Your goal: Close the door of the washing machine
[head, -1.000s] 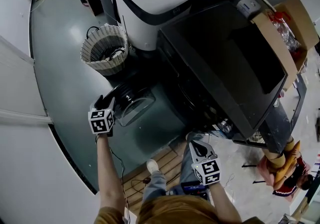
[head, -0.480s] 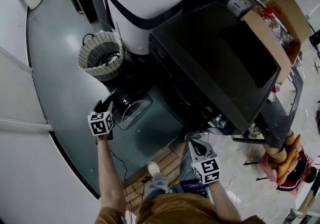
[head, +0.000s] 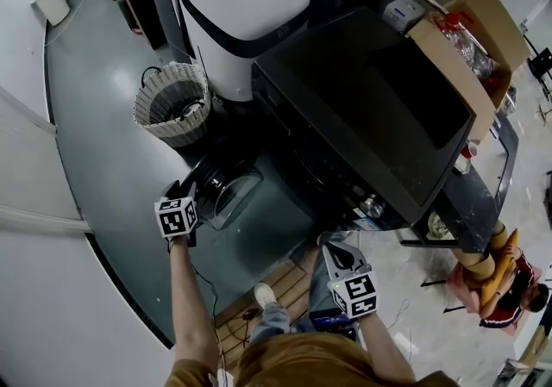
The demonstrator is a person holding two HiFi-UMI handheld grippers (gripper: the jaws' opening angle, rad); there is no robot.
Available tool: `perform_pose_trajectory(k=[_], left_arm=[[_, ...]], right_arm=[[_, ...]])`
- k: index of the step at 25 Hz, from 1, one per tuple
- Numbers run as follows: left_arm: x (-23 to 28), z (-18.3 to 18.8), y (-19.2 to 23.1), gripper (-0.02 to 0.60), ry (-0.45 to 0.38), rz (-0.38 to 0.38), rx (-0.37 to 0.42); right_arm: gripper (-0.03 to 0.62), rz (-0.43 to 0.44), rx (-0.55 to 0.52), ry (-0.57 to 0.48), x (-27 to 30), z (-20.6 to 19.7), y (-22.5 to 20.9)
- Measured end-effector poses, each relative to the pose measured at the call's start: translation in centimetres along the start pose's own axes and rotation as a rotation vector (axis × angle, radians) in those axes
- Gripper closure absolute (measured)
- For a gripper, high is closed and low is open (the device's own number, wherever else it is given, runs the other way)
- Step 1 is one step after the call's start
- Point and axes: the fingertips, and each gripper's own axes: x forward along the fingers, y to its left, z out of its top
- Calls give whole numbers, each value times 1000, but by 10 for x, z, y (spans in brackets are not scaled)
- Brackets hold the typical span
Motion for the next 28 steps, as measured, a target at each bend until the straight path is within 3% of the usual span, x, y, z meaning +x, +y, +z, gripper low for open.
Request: perform_pose_trajectory(k=[28], left_arm=[[-21, -27, -50, 411, 79, -32, 56]], right_arm=[[583, -15, 12, -67, -41, 0, -5]])
